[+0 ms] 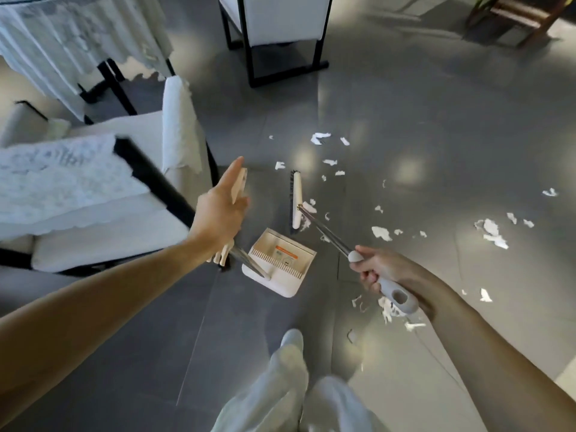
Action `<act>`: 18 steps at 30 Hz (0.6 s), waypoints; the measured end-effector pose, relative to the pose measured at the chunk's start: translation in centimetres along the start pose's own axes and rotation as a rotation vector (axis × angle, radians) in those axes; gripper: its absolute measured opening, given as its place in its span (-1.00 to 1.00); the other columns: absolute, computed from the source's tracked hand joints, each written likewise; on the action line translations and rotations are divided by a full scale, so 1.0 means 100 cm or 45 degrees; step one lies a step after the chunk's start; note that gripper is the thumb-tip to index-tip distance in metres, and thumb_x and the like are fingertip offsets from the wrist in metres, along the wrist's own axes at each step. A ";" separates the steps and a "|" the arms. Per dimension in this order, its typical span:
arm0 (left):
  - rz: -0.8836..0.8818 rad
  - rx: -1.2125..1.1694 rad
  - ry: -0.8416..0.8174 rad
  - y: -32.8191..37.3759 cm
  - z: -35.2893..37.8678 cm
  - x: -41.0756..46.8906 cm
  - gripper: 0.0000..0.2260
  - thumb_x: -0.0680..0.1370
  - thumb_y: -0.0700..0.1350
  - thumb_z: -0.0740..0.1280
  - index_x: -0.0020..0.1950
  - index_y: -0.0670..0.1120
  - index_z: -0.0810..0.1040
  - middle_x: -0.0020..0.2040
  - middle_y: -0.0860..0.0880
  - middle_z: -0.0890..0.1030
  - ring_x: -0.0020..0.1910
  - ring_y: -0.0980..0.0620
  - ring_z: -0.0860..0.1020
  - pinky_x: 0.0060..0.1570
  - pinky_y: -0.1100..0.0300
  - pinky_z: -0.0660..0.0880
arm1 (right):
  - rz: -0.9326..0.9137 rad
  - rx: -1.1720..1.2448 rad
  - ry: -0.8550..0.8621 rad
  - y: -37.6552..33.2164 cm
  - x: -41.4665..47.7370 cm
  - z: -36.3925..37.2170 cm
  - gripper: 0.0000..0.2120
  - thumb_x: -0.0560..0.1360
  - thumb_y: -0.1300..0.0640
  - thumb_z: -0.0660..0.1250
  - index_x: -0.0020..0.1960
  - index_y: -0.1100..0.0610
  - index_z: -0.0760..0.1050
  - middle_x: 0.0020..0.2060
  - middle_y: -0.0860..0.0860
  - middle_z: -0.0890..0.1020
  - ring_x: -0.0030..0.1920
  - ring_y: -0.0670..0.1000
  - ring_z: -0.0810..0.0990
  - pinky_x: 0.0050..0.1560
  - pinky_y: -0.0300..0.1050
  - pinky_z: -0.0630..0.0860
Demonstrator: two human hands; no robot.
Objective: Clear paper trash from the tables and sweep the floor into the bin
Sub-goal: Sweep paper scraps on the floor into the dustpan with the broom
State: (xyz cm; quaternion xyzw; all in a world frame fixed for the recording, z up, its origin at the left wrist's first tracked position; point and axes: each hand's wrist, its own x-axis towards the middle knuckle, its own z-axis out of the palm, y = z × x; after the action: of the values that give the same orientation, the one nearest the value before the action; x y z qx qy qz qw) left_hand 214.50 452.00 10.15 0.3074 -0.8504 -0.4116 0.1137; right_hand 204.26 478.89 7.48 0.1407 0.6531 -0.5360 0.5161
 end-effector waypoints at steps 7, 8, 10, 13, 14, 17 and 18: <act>-0.017 -0.013 -0.001 0.066 0.047 0.158 -0.41 0.59 -0.14 0.23 0.43 0.40 0.12 0.23 0.28 0.35 -0.41 0.20 0.54 -0.42 0.14 0.59 | 0.055 -0.007 -0.013 -0.144 0.093 -0.066 -0.41 0.55 0.40 0.25 0.47 -0.03 0.24 -0.53 0.01 0.38 -0.64 -0.14 0.30 -0.68 -0.36 0.24; -0.025 -0.015 0.014 0.072 0.057 0.181 -0.42 0.59 -0.13 0.24 0.43 0.40 0.12 0.22 0.28 0.36 -0.39 0.19 0.55 -0.40 0.13 0.60 | 0.056 -0.026 -0.026 -0.167 0.111 -0.076 -0.40 0.55 0.40 0.25 0.48 -0.03 0.24 -0.56 0.01 0.39 -0.64 -0.14 0.30 -0.67 -0.35 0.25; -0.064 -0.009 0.069 0.082 0.079 0.230 -0.42 0.59 -0.14 0.25 0.45 0.38 0.14 0.20 0.21 0.43 -0.44 0.20 0.54 -0.47 0.24 0.55 | 0.058 -0.082 -0.056 -0.213 0.150 -0.100 -0.39 0.55 0.40 0.25 0.48 -0.02 0.22 -0.60 0.00 0.40 -0.65 -0.15 0.30 -0.67 -0.35 0.26; -0.202 0.015 0.142 0.098 0.111 0.301 -0.42 0.57 -0.13 0.25 0.43 0.39 0.14 0.04 0.09 0.54 -0.49 0.20 0.53 -0.56 0.41 0.40 | 0.073 -0.202 -0.102 -0.288 0.208 -0.133 -0.38 0.55 0.40 0.24 0.50 -0.03 0.19 -0.51 0.03 0.41 -0.63 -0.14 0.30 -0.65 -0.35 0.26; -0.244 0.020 0.166 0.104 0.120 0.321 -0.42 0.57 -0.12 0.24 0.43 0.39 0.14 0.01 0.09 0.55 -0.49 0.19 0.54 -0.55 0.43 0.40 | 0.080 -0.235 -0.111 -0.314 0.223 -0.142 -0.37 0.55 0.40 0.24 0.51 -0.02 0.17 -0.44 0.05 0.40 -0.63 -0.14 0.31 -0.64 -0.36 0.26; -0.352 0.008 0.252 0.125 0.140 0.379 -0.42 0.57 -0.14 0.22 0.44 0.38 0.14 0.04 0.11 0.56 -0.51 0.13 0.54 -0.55 0.39 0.43 | 0.086 -0.335 -0.185 -0.389 0.261 -0.165 -0.35 0.56 0.41 0.22 0.53 0.01 0.12 -0.34 0.06 0.37 -0.63 -0.15 0.31 -0.65 -0.36 0.26; -0.377 0.013 0.281 0.130 0.145 0.397 -0.42 0.57 -0.15 0.21 0.45 0.38 0.14 0.09 0.12 0.53 -0.52 0.11 0.53 -0.54 0.37 0.44 | 0.082 -0.379 -0.190 -0.414 0.273 -0.169 -0.35 0.56 0.41 0.22 0.54 0.02 0.12 -0.33 0.05 0.37 -0.63 -0.16 0.31 -0.65 -0.36 0.26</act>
State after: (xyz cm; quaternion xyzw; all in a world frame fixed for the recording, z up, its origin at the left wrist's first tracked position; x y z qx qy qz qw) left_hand 171.30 442.82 8.59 0.4729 -0.7804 -0.3832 0.1428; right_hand 153.23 467.14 6.14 0.0434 0.6801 -0.4256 0.5954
